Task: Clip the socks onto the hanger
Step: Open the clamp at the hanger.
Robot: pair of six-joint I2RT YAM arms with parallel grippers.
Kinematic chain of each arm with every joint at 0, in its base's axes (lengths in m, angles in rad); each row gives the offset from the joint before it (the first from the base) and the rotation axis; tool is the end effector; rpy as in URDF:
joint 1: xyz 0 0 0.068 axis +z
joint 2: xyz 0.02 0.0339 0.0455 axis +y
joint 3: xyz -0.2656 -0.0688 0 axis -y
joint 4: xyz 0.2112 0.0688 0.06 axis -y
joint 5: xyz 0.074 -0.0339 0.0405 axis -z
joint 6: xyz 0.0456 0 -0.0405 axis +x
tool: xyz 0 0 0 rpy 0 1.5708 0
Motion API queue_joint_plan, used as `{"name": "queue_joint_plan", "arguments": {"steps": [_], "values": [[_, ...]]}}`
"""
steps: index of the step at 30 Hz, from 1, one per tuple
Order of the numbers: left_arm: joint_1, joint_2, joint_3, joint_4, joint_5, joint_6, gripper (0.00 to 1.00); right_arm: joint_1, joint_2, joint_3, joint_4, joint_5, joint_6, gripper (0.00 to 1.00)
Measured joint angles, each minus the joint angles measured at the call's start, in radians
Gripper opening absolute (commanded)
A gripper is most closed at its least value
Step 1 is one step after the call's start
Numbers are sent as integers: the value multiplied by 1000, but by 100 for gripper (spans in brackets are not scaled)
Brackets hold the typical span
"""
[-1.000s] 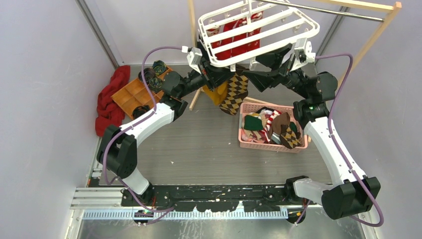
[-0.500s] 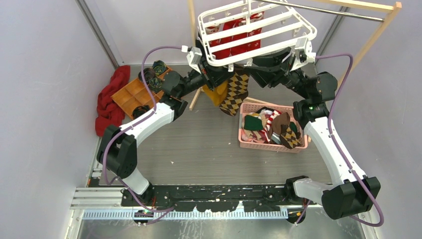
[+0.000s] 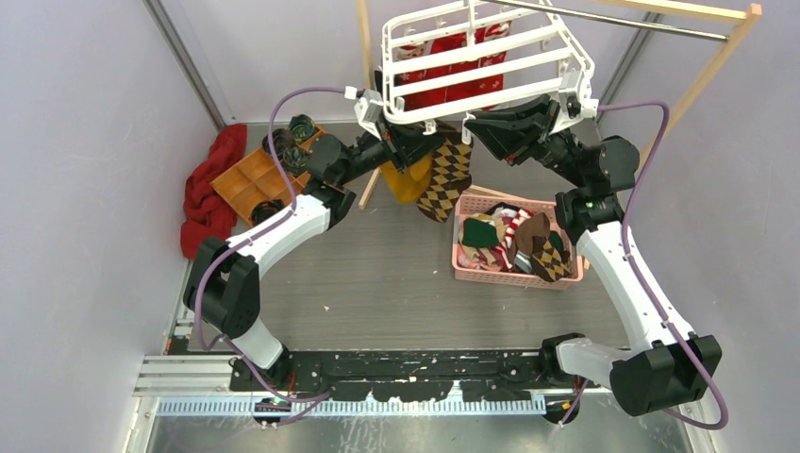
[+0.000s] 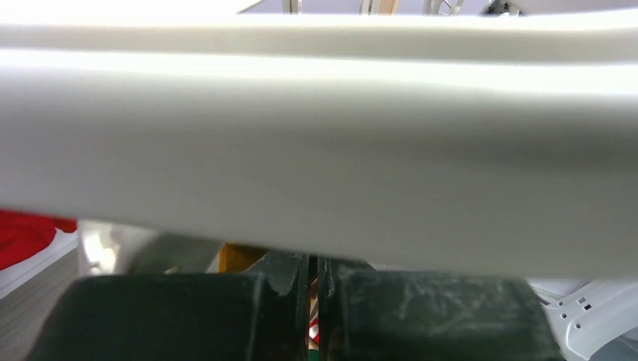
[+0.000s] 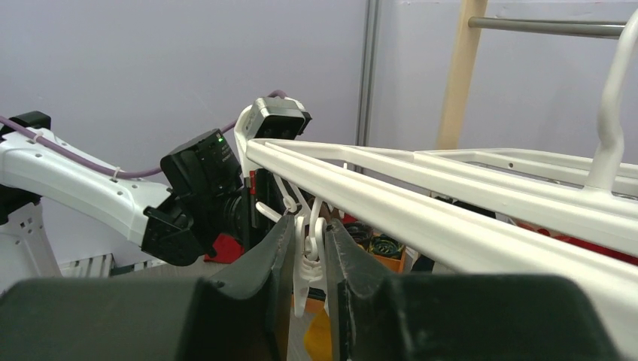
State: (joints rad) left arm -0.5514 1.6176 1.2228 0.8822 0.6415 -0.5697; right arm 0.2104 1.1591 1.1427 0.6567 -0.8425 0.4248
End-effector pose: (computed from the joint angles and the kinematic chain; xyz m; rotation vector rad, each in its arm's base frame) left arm 0.2822 -0.2056 0.4047 0.6153 1.1389 -1.3201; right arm 0.1978 0.0770 0.4758 -0.7070 0.9872 0.9491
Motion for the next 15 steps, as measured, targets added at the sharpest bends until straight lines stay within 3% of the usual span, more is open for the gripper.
{"name": "queue_joint_plan", "arguments": {"steps": [15], "values": [[-29,-34,-26,-28,123,-27,0,15,0,10,-34,8,-7,14]]}}
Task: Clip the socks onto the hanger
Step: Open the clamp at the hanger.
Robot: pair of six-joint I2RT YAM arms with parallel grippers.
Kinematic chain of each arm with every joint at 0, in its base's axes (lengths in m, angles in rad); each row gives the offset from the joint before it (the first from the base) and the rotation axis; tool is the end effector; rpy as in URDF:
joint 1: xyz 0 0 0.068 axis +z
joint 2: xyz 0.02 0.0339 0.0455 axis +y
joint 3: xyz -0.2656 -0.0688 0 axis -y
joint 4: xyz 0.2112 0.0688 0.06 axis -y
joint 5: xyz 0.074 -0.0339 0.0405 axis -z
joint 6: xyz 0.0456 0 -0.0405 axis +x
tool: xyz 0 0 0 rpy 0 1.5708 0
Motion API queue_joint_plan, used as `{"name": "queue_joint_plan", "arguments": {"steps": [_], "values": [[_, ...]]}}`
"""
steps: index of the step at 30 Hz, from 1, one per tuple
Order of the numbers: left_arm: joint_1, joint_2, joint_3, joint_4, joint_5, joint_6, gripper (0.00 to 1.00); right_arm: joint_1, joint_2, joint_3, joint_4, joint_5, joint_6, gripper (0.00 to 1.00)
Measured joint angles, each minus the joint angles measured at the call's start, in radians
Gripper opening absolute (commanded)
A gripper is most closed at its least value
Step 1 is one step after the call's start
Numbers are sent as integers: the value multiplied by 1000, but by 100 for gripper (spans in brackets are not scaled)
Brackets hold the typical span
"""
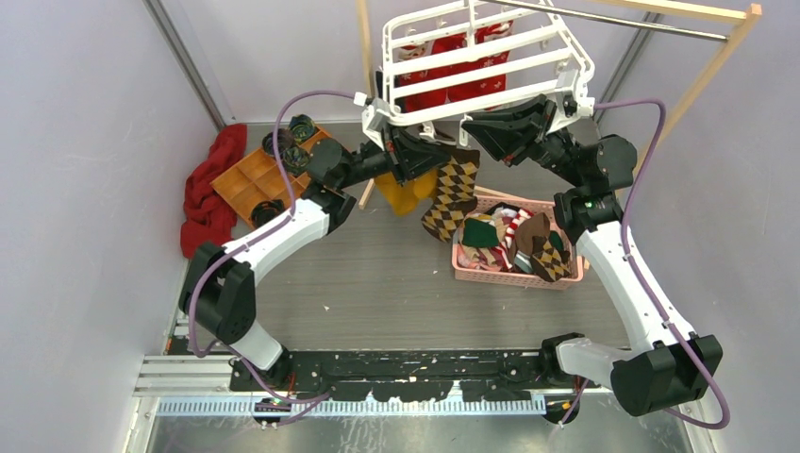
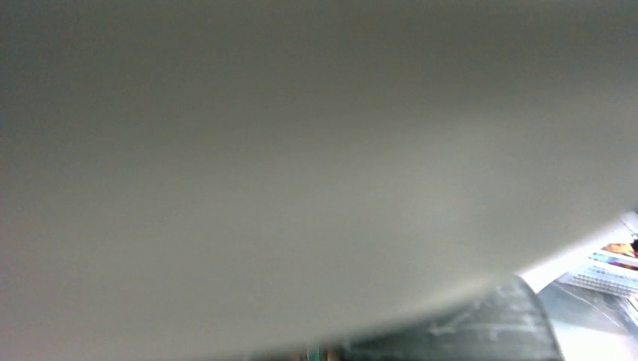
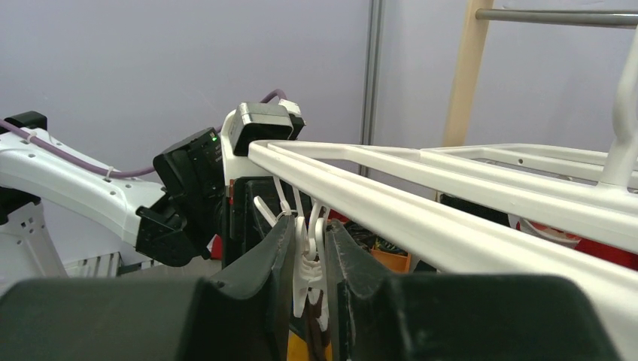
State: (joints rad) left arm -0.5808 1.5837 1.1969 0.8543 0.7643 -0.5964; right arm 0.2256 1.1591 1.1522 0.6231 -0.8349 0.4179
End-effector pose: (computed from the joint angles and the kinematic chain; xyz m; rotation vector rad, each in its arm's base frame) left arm 0.2645 -0.2113 0.4032 0.7432 1.1575 -1.4240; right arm 0.1978 0.0801 0.4759 -0.7056 1.0037 0.9613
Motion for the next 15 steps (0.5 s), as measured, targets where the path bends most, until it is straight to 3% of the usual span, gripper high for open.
{"name": "queue_joint_plan", "arguments": {"steps": [15], "values": [[-27,-44,2,-64,-2,13,0,6,0,0,-19,3,-5,14]]}}
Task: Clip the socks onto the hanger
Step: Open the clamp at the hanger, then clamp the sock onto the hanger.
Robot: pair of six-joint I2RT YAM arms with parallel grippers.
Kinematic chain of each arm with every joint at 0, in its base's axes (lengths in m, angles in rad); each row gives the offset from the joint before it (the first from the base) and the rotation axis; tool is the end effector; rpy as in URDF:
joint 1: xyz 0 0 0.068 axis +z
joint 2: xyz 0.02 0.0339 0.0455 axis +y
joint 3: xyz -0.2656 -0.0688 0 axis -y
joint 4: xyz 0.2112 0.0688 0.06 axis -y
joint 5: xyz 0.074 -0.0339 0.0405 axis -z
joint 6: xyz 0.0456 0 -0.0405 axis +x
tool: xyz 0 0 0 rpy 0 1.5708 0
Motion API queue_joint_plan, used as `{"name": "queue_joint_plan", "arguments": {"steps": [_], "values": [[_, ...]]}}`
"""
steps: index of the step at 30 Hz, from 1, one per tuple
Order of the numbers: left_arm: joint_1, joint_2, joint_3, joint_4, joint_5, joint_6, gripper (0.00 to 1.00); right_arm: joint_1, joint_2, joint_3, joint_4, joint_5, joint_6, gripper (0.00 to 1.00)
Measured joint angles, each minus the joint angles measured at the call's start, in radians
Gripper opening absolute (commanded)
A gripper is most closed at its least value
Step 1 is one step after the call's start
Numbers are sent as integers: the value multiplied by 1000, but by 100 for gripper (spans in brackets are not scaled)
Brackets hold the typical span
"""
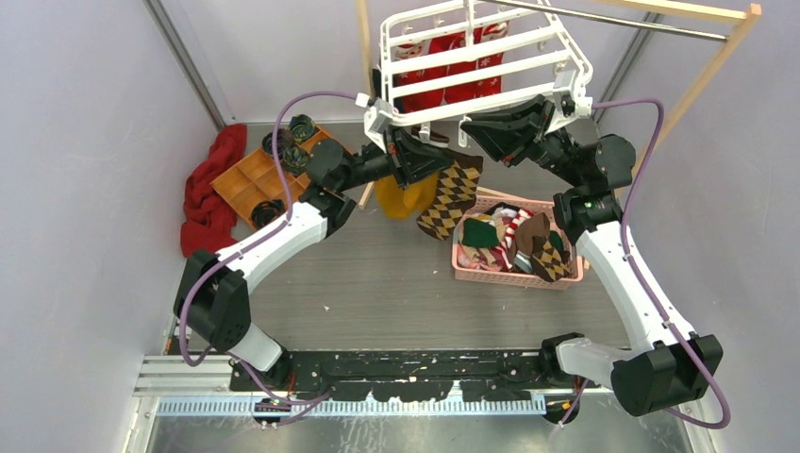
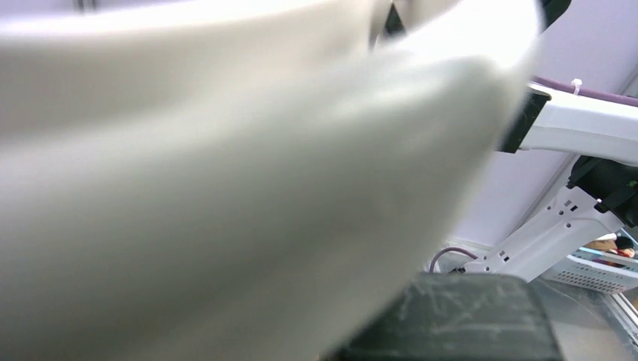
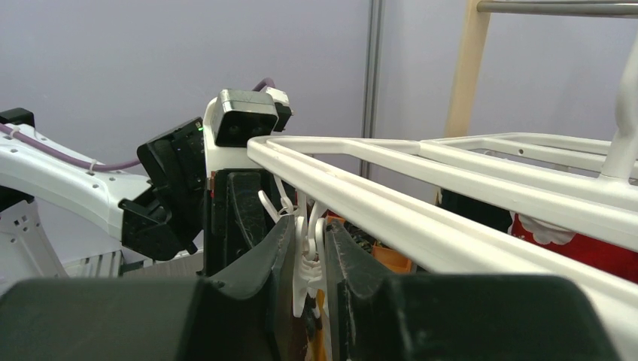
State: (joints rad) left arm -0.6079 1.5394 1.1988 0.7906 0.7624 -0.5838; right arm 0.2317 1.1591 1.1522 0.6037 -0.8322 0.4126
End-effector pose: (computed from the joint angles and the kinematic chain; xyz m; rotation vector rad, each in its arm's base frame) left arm 0.2505 -0.2127 0.4115 0.7632 1.1638 -1.4381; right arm 0.1985 0.0815 0.4743 -0.7044 1.0188 0.9672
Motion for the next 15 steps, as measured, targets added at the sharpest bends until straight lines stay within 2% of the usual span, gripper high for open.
{"name": "queue_joint_plan", "arguments": {"steps": [15], "values": [[0,0,31,-37,-48,-42,0,2,-1,0,-6,-4,-8,13]]}}
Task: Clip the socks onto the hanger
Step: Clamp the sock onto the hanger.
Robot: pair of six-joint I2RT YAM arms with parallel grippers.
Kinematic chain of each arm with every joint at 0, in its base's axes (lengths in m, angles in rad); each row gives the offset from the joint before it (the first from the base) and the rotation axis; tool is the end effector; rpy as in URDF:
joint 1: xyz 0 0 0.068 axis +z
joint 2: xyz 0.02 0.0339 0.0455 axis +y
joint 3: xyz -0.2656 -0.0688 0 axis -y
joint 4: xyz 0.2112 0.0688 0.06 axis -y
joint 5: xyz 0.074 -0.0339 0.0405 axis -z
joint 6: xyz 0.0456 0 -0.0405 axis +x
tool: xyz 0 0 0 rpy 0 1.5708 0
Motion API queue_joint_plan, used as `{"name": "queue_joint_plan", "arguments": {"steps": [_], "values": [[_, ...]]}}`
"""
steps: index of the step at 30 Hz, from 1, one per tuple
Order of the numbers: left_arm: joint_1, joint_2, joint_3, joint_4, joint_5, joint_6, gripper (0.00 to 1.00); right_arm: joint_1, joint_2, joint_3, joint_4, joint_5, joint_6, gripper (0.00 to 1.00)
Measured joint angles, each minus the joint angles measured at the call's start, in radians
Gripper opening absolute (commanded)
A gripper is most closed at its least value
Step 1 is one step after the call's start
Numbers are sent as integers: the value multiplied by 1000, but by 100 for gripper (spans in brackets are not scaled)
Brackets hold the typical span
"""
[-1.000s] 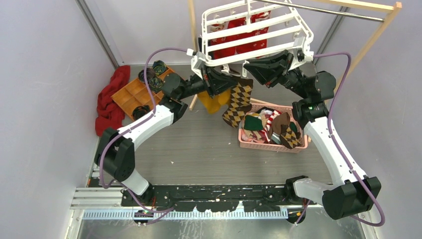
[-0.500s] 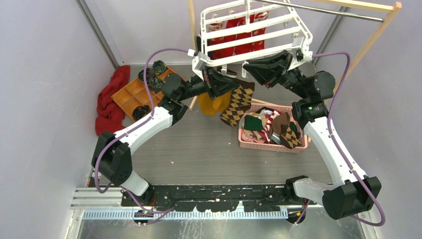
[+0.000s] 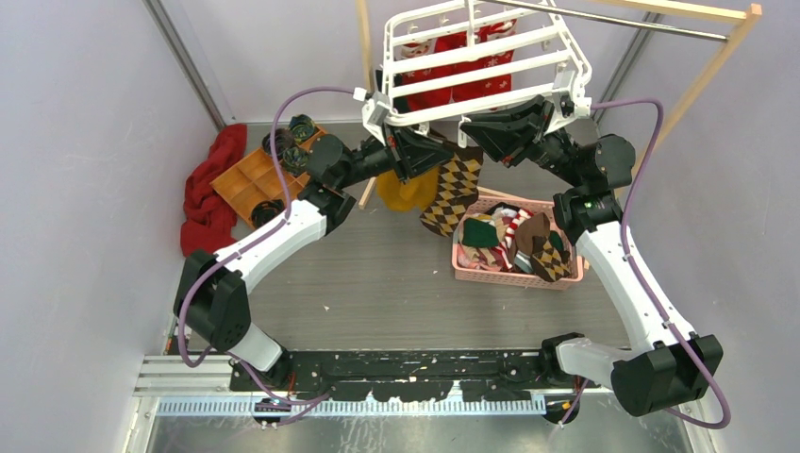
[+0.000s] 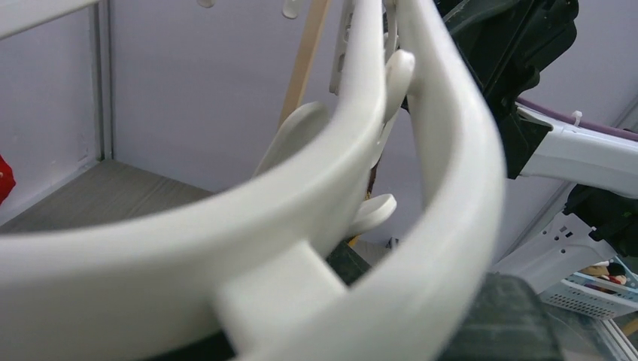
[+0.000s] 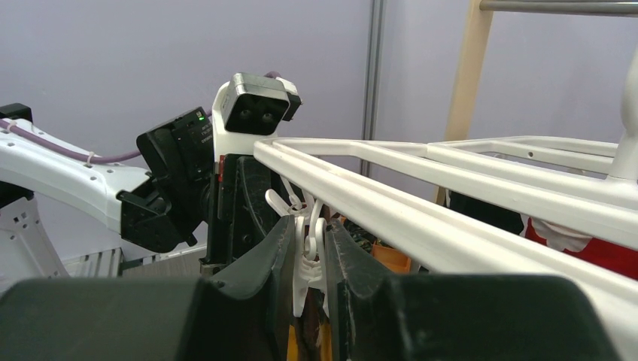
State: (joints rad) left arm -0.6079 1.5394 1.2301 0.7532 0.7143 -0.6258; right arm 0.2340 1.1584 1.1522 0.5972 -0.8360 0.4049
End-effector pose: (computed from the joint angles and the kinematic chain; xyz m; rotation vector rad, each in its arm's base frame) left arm 0.2530 -0.2125 0.4184 0.6925 1.1967 -1.4524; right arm 0.1983 0.0821 0.4738 -0.7117 1.0203 0.9660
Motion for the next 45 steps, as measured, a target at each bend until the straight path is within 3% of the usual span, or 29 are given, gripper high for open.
{"name": "queue_joint_plan", "arguments": {"steps": [32,35,41,45], "values": [[6,0,14,14,-6,-155,0,6,-9,0,-23,-3,-47,15],[6,0,14,27,-6,-167,0,7,-9,0,-26,-3,-52,24],[6,1,14,47,-7,-187,0,10,-13,-2,-34,-5,-58,53],[10,1,14,58,-8,-189,0,13,-21,-5,-41,-11,-61,64]]}}
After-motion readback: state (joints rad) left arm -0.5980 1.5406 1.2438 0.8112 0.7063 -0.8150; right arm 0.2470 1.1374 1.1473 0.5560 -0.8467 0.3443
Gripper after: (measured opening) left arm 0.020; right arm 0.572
